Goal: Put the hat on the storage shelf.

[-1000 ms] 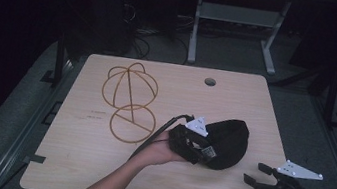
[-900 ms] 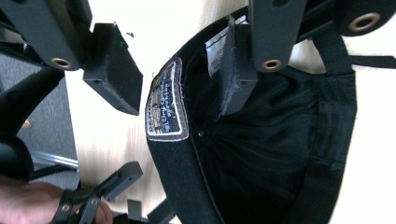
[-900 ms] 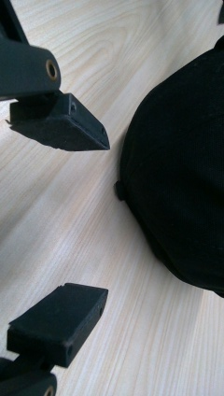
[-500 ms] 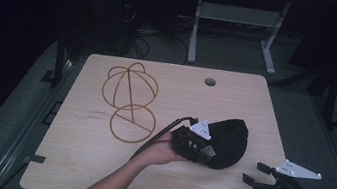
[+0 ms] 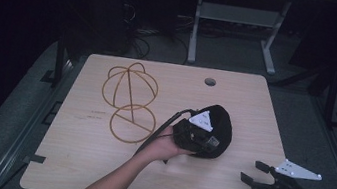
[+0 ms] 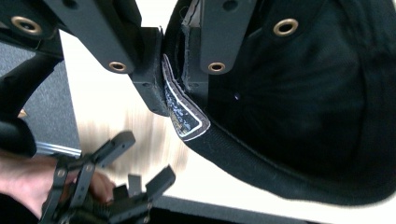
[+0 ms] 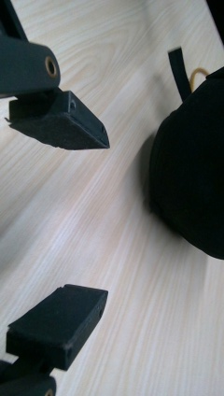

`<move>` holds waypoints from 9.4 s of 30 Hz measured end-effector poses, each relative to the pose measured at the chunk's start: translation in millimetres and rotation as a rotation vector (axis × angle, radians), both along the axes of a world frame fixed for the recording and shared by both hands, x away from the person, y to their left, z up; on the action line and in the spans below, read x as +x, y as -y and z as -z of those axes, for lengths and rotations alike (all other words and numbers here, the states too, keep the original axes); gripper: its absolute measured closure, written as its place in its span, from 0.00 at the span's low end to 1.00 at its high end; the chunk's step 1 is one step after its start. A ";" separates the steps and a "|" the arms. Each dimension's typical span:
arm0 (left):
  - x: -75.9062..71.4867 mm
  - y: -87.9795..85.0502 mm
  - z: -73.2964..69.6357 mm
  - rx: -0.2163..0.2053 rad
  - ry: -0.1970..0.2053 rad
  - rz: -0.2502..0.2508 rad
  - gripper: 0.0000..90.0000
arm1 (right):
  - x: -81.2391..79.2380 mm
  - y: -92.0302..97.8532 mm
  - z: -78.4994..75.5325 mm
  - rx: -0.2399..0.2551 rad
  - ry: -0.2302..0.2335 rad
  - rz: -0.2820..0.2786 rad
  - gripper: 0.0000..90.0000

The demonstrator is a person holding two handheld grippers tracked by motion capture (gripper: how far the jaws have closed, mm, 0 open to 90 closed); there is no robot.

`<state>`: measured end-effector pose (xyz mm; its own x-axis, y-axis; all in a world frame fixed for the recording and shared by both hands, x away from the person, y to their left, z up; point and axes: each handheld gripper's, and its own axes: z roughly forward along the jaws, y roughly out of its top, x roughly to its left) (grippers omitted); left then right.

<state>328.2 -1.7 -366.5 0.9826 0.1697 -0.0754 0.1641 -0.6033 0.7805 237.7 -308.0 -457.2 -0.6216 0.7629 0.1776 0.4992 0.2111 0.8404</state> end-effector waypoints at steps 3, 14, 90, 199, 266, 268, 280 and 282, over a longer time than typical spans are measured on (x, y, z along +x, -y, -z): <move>0.1 -0.9 -7.1 -0.028 -0.008 0.000 0.90 | -0.2 -2.9 -3.1 0.024 0.012 -0.011 0.24; -4.0 -0.4 -30.3 -0.101 -0.029 0.058 0.90 | -4.0 -10.4 -18.1 0.087 0.100 -0.023 0.21; -27.0 -50.8 -25.5 -0.046 0.005 0.002 0.55 | -5.8 -13.7 -53.1 0.124 0.147 -0.079 0.96; -50.3 -129.2 46.9 0.030 0.051 -0.090 0.47 | 124.5 -205.7 -241.5 0.039 0.135 -0.440 0.95; -53.2 -115.1 56.9 0.062 0.056 -0.056 0.47 | 192.0 -358.8 -226.0 -0.078 0.019 -0.506 0.58; -53.2 -114.6 57.4 0.058 0.048 -0.064 0.47 | 192.2 -354.5 -224.6 -0.066 0.023 -0.502 0.55; -55.8 -112.9 57.1 0.045 0.042 -0.066 0.45 | 191.7 -322.2 -221.8 0.015 0.017 -0.476 0.42; -55.7 -113.2 57.1 0.054 0.050 -0.063 0.44 | 190.5 -312.9 -223.0 0.018 0.014 -0.464 0.41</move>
